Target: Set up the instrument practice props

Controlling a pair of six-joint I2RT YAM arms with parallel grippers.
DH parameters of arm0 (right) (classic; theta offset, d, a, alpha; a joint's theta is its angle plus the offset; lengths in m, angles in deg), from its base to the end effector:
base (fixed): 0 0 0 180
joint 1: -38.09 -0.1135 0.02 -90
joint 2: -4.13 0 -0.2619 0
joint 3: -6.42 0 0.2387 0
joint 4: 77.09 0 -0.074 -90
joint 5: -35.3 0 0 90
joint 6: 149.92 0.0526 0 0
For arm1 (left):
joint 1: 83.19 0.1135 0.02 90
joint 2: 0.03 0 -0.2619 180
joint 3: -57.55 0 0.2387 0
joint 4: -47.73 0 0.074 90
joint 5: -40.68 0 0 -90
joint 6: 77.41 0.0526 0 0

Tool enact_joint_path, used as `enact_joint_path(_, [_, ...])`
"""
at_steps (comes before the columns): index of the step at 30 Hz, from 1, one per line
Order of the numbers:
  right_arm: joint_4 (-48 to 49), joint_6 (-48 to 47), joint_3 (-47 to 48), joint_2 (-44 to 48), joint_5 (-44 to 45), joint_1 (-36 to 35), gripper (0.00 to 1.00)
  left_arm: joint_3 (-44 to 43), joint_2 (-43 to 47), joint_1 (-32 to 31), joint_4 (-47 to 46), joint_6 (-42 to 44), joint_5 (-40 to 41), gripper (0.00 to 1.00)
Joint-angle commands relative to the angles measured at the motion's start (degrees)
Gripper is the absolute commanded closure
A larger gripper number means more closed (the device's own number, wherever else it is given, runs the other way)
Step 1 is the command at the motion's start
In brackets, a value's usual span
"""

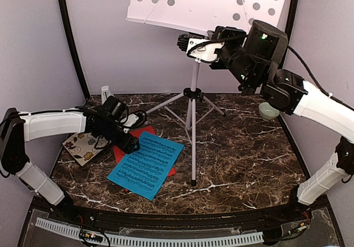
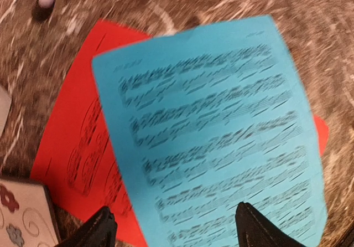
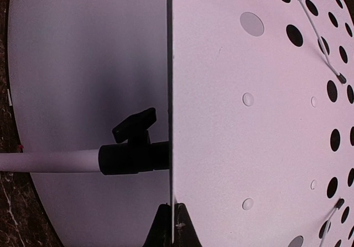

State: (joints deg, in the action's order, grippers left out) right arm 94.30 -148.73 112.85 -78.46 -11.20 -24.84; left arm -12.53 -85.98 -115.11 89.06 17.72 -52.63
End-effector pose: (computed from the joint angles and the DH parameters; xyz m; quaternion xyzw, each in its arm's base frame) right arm 0.1746 0.2620 0.4992 -0.4750 0.4232 -0.3845 0.6689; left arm 0.2527 -0.1610 0.2031 0.3124 0.9066 -0.0923 0.2681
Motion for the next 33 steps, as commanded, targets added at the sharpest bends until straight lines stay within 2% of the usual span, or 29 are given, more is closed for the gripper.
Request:
enact_joint_path(1, [18.0,2.0,2.5,4.7,-2.5,0.5,1.0,-4.2,-2.1,-8.8,-6.9,-1.2,-1.0,0.23])
enact_joint_path(6, [18.2,1.7,1.4,3.5,-1.3,0.4,1.0,-10.8,-12.8,-12.7,-8.4,-1.4,-0.2,0.23])
enact_joint_path(14, [19.5,-2.0,2.1,0.7,2.1,-0.6,1.0,-10.9,-19.4,-13.4,-8.7,-0.2,2.1,0.22])
enact_joint_path(18, [20.5,-4.1,2.0,-0.4,3.3,-1.8,1.0,-8.1,-18.7,-13.0,-5.1,0.4,6.0,0.22])
enact_joint_path(25, [22.1,-5.7,0.8,-1.3,4.9,-2.4,1.0,-0.5,-10.8,-9.0,-4.4,-0.4,5.9,0.22])
enact_joint_path(28, [23.0,-6.4,0.7,-1.4,5.7,-2.6,0.92,0.7,-8.0,-7.3,-4.3,0.1,5.6,0.22])
enact_joint_path(33, [22.8,-6.0,0.1,-0.6,5.4,-2.7,0.72,0.1,-5.6,-6.9,-5.2,0.3,4.1,0.23])
